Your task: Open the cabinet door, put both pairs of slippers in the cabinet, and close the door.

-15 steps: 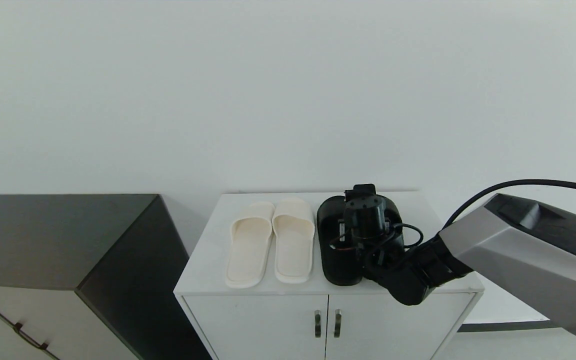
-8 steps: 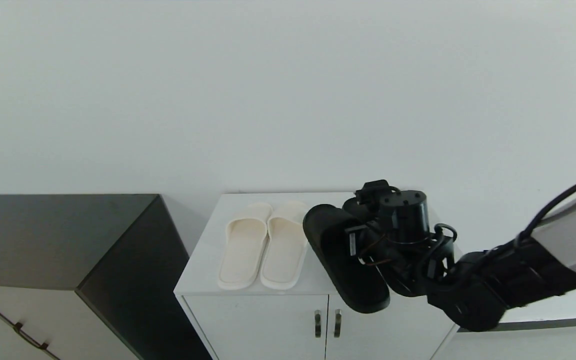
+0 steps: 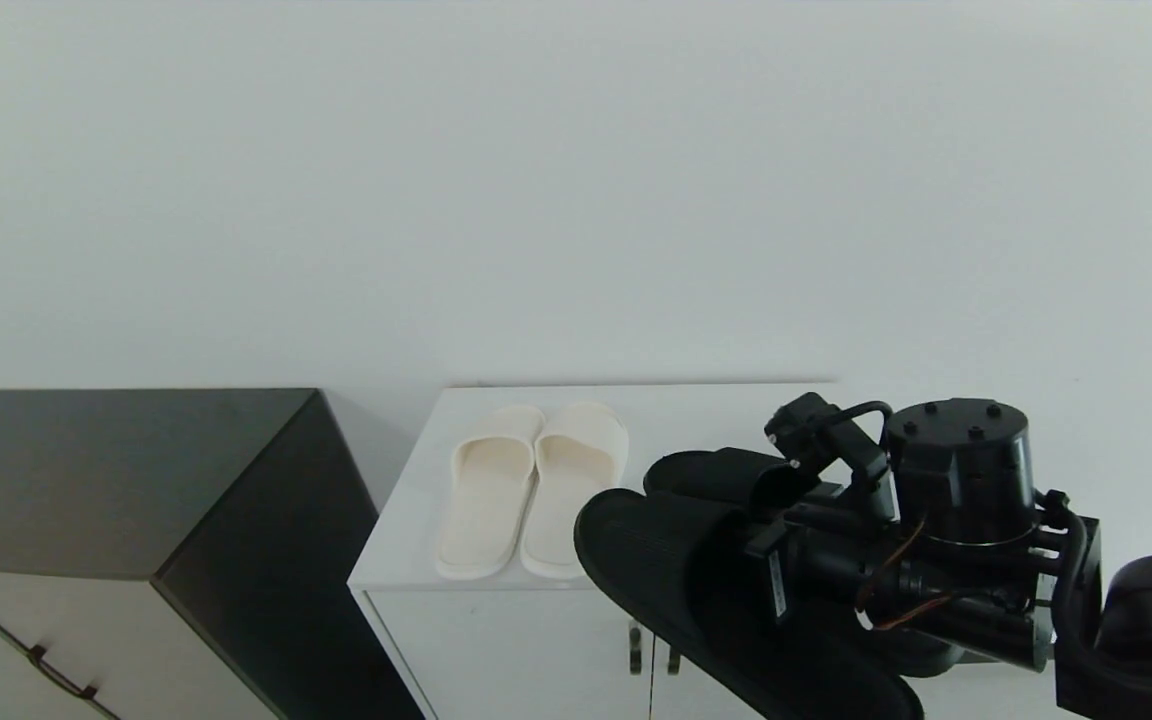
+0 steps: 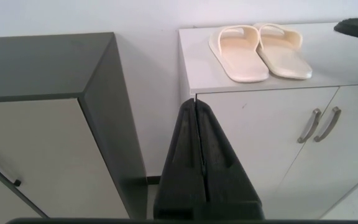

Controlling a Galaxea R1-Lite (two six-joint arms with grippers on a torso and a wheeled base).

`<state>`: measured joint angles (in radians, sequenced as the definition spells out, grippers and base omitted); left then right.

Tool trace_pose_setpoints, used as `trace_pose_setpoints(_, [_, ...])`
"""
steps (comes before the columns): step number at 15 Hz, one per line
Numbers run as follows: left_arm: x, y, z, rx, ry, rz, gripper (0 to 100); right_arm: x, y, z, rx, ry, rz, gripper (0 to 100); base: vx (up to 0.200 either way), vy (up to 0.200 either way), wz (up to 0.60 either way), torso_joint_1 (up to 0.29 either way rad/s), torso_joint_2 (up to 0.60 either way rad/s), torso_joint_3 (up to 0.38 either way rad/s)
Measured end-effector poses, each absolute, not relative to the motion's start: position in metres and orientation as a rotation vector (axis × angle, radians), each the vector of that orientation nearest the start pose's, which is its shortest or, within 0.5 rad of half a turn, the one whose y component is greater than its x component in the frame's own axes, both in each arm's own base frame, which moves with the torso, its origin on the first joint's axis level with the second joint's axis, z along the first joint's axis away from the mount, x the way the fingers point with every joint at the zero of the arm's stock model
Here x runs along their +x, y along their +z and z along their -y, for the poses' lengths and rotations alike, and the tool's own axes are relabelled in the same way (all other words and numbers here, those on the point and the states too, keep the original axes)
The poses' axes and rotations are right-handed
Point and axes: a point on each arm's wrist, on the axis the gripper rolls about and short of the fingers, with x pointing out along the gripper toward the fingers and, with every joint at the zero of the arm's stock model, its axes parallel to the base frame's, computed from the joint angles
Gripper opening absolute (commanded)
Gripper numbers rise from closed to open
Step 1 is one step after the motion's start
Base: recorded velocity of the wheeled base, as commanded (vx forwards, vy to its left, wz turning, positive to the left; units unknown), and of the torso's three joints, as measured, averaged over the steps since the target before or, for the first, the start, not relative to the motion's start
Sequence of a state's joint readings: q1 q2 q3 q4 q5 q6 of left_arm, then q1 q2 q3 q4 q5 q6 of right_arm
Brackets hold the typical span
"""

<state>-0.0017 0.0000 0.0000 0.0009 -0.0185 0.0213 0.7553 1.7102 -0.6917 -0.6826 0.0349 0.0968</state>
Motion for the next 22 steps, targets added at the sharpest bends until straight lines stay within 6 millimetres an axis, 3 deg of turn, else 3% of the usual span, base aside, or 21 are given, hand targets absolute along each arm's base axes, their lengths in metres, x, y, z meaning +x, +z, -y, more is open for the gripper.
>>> trace_pose_setpoints(11, [-0.0228,0.0755,0.0004,0.005,-0.019,0.0,0,0.2098,0.1547,-0.2022,-0.034,0.773,-0.358,0,-0.182,0.0,0.0,0.0,0.0,0.001])
trace_pose_setpoints(22, [-0.0228,0.0755,0.0003,-0.004,-0.019,0.0,0,0.209,0.1514,-0.2014,-0.038,0.773,-0.37,0,0.0,0.0,0.0,0.0,0.0,0.0])
